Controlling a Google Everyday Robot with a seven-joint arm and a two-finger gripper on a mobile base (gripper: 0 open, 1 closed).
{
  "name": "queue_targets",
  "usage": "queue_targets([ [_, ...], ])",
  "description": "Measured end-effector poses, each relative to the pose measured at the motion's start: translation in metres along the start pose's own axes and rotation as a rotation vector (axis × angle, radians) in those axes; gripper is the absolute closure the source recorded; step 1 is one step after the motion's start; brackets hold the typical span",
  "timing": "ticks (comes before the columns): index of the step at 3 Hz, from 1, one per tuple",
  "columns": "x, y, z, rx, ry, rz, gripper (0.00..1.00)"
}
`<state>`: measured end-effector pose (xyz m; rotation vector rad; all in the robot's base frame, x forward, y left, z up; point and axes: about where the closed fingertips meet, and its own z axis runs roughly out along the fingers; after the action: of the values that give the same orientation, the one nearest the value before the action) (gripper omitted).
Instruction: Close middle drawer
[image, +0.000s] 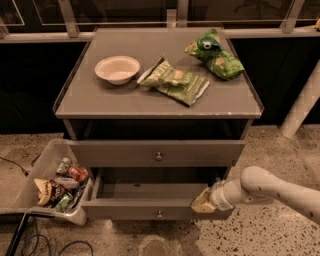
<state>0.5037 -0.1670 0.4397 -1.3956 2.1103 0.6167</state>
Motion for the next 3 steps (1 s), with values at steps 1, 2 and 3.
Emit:
queue_targets([
  [1,0.000,-0.002,0.000,0.004,0.000,0.001,0.87],
  [2,0.008,-0.024,0.012,0.026,0.014,0.026,0.64],
  [3,0.014,-0.036,0.019,0.043,0.022,0.041,0.41],
])
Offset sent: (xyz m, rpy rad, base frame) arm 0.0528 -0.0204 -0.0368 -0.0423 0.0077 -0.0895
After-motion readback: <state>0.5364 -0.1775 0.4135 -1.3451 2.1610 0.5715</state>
